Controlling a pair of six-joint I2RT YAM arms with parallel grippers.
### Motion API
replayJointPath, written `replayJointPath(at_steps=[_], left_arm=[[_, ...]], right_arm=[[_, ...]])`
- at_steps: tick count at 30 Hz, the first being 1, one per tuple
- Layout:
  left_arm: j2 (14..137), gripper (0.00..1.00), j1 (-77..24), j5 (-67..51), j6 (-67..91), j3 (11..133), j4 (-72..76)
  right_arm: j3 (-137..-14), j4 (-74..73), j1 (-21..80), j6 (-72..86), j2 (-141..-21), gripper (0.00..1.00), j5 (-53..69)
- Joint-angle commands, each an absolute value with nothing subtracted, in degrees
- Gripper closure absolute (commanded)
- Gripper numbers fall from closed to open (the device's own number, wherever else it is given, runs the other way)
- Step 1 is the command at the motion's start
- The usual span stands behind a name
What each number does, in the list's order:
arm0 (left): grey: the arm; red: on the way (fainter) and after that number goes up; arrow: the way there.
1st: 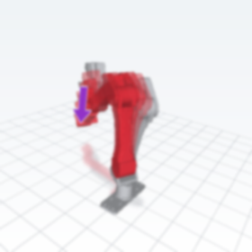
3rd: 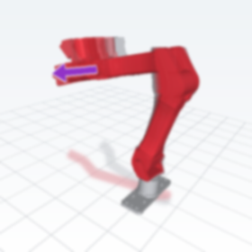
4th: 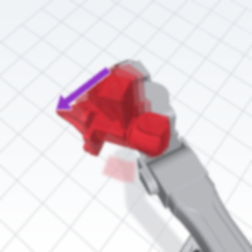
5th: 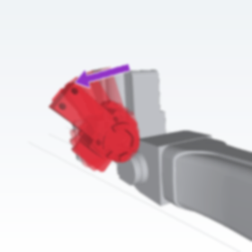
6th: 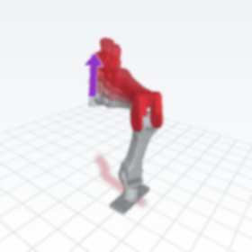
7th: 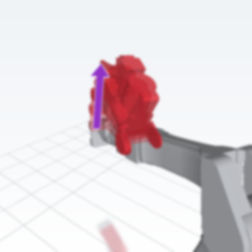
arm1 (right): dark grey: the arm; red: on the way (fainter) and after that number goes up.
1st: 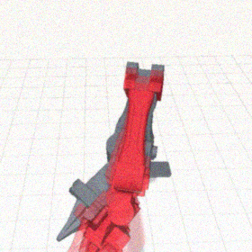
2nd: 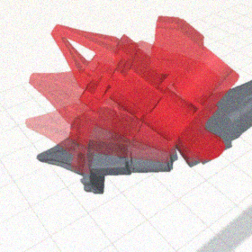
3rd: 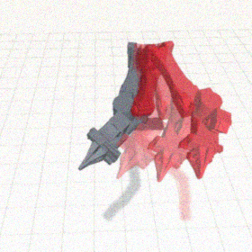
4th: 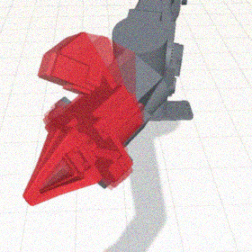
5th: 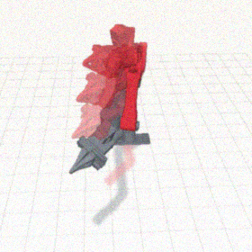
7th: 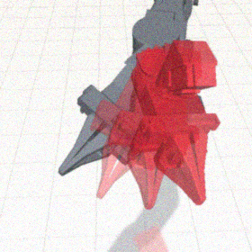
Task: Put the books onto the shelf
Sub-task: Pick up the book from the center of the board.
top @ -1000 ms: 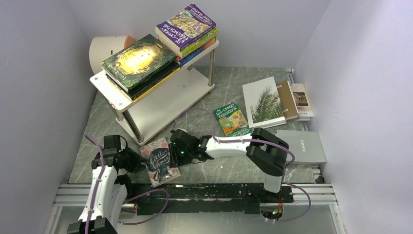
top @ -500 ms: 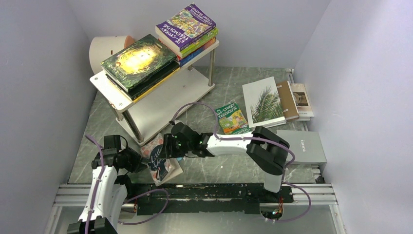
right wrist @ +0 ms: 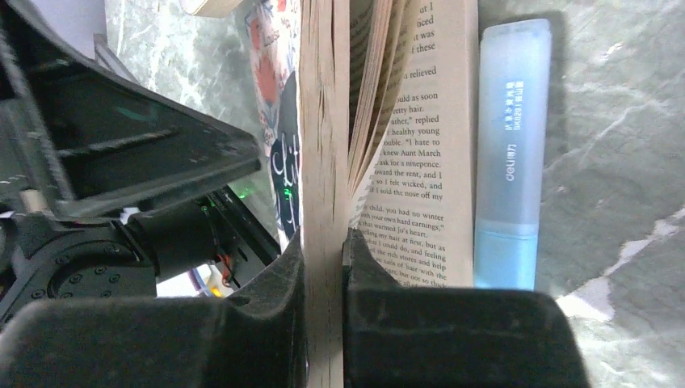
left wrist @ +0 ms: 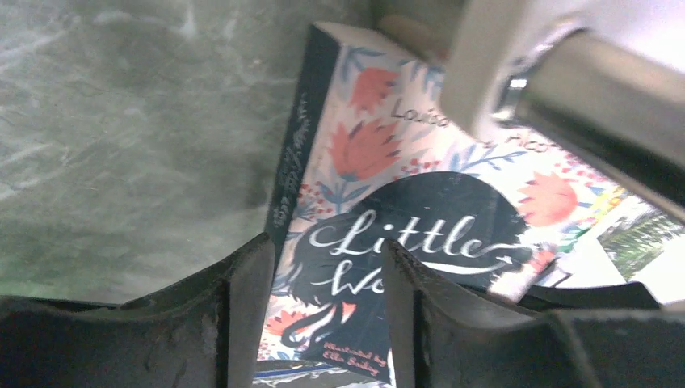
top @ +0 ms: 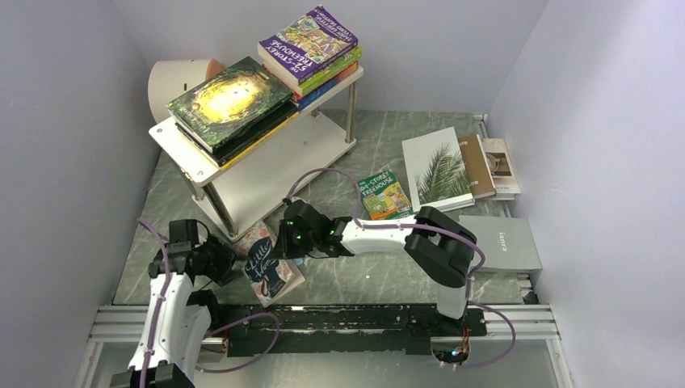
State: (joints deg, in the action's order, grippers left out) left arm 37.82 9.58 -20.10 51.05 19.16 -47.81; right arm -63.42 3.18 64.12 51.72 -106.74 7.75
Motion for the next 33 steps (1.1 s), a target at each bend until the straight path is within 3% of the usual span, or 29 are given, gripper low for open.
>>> replayJointPath(at_steps=[1,11,21,27,33], left_arm=[[36.6,0.4,9.3,-18.5,49.8,25.1,-50.9],[32.3,0.33,9.2,-4.2,48.9,37.5,-58.5],[35.1,0.3,9.3,19.6,41.4,62.5,-63.1],[39.9,0.29,8.1,16.3,33.0,79.1,-59.8],[46.3,0.28,5.5,8.2,27.1,95.5,-56.5]], right_arm=[[-61.2,9.6,61.2,50.5,-101.7,1.0,9.7],[-51.3,7.4,53.6,46.7,-81.1,1.0,13.3],[-46.4,4.9,47.8,46.8,-59.2,1.0,-0.3],[-49.1,8.4,47.6,43.7,-51.8,1.0,-5.6],[-53.4,16.1,47.6,38.9,-51.1,1.0,-1.6]])
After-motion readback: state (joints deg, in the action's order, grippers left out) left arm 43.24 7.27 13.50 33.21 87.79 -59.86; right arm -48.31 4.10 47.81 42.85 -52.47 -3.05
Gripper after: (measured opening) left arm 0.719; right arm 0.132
